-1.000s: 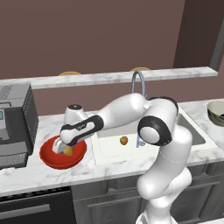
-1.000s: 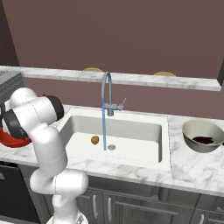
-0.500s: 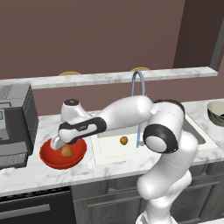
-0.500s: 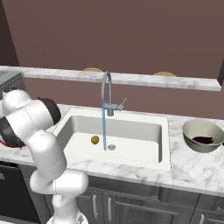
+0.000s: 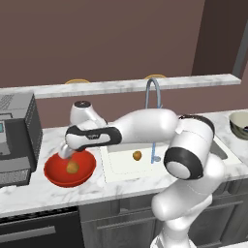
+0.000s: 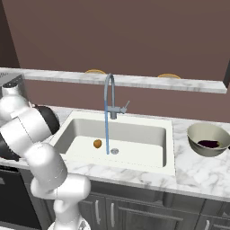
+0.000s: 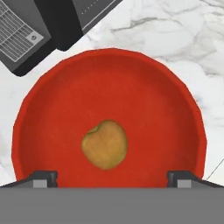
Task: Pick the apples from the sink and place them in one bowl. Place the eggplant in the other bowl. Then turn off the sink faucet.
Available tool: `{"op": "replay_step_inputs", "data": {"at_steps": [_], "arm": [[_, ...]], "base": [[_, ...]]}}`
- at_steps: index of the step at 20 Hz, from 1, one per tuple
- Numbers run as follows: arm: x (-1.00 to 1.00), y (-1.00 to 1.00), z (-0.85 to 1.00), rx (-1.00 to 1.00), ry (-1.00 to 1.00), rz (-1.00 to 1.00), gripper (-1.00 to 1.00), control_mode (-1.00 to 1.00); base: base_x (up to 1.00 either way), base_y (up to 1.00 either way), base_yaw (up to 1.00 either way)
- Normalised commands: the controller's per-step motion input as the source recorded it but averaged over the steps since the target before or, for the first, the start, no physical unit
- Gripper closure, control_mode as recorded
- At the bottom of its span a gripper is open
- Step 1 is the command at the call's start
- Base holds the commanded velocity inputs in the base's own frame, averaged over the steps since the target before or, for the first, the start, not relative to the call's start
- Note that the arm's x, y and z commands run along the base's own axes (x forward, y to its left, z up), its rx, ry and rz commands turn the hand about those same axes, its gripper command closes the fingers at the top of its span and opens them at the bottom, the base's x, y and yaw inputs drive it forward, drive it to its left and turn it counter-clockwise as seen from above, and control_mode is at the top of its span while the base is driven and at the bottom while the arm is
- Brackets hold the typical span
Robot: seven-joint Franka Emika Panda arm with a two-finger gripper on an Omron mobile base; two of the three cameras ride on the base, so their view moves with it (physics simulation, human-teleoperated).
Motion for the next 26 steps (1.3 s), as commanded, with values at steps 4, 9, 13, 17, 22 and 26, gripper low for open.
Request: {"op": "replay_step_inputs", "data": {"at_steps": [4,9,13,17,22,26], "arm": [[0.0,-0.41,0.22,0.03,0.0,0.0,-1.0,-1.0],[0.0,-0.46,0.09,0.04,0.0,0.0,-1.0,-1.0],[0.0,-0.51,0.0,0.04,0.0,0.0,-1.0,-1.0],[-0.09,-0.58,0.0,0.04,-0.02,-0.02,-1.0,-1.0],[-0.11,-0.57,0.0,0.05,-0.01,-0.07,-1.0,-1.0],[0.0,-0.42,-0.03,0.07,-0.01,-0.12,-1.0,-1.0]], "base": [[0.0,0.0,0.0],[0.0,0.0,0.0],[0.0,0.0,0.0],[0.0,0.0,0.0],[0.0,0.0,0.0],[0.0,0.0,0.0]]}}
